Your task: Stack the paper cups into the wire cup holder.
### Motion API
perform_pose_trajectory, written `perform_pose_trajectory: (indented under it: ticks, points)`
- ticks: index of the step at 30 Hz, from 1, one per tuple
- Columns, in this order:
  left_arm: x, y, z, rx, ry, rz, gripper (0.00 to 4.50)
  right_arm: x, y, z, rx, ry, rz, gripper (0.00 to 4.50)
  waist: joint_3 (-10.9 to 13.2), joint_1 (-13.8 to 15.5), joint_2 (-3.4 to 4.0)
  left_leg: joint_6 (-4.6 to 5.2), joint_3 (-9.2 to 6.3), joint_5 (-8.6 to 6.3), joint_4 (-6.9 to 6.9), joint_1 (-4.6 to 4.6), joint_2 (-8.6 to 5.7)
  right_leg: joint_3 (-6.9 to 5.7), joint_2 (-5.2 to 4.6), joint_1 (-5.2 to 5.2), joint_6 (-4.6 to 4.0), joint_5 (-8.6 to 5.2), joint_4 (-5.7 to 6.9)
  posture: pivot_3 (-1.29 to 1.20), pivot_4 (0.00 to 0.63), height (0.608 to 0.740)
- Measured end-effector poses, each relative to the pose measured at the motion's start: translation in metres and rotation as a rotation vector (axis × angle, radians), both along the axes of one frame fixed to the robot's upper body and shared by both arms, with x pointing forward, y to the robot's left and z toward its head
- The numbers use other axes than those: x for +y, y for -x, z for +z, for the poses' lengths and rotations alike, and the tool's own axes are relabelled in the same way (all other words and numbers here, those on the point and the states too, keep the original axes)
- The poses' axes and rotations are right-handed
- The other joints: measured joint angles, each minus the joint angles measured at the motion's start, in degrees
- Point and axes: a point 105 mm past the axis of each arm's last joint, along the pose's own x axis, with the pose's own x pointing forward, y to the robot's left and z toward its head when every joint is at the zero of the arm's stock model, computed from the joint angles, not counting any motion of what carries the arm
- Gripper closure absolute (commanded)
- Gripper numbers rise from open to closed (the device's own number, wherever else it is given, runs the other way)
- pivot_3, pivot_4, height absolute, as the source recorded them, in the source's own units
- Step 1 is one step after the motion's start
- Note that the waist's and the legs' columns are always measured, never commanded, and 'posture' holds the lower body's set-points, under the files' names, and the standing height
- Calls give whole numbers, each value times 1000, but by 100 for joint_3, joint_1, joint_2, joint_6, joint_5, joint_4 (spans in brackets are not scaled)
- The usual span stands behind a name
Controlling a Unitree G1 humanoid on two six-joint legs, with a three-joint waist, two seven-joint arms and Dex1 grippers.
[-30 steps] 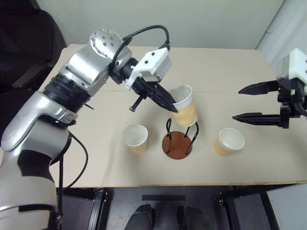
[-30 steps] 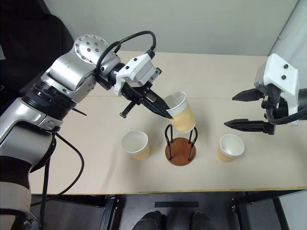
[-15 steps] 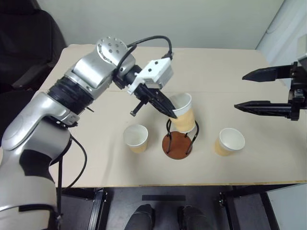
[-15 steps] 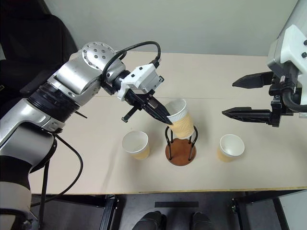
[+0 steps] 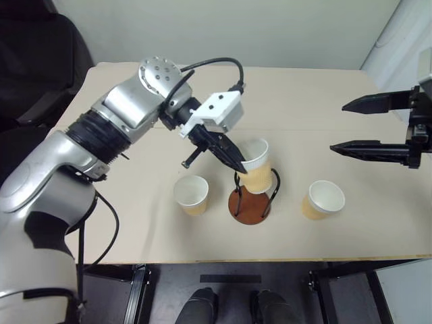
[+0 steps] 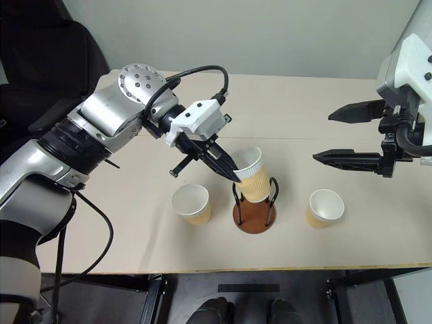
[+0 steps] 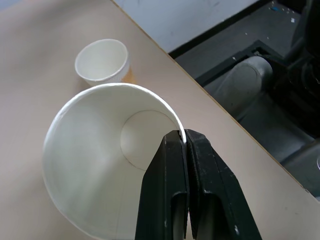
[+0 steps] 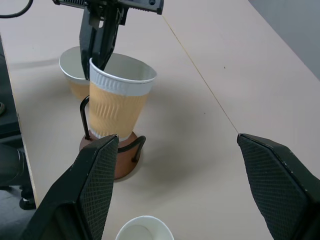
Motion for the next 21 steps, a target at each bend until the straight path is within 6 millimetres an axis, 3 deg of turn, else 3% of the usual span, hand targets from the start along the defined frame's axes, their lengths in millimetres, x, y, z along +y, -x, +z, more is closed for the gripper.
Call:
perform_pose_trajectory:
  ticks: [1,4,12,17,21]
  points:
    - [0,-1,-1,-8,-6,-1,4437,0,0,0,0,0,0,640,0,1,0,1,-3,0,1,-1,3,2,-5,0,0,0,1,0,150,740]
    - [-3,-2,-3,-34,-13,-15,3868,0,0,0,-3,1,2,640,0,6,0,2,-3,-1,3,-1,2,2,-6,1,1,0,1,0,150,740]
    - [-11,-5,0,-67,24,-34,1031,1,-1,-3,8,9,9,640,0,11,0,3,-1,-2,3,0,3,1,-3,1,1,0,2,0,150,740]
    - [-23,-6,14,-47,140,-43,1031,0,-3,-3,1,13,6,640,0,31,0,7,3,-4,13,-2,-1,-1,-1,3,4,1,2,0,150,740]
    - [-20,-16,31,-23,249,28,1031,0,-5,-2,-15,10,-2,640,0,25,0,8,8,-5,13,0,2,1,3,2,5,1,4,0,150,740]
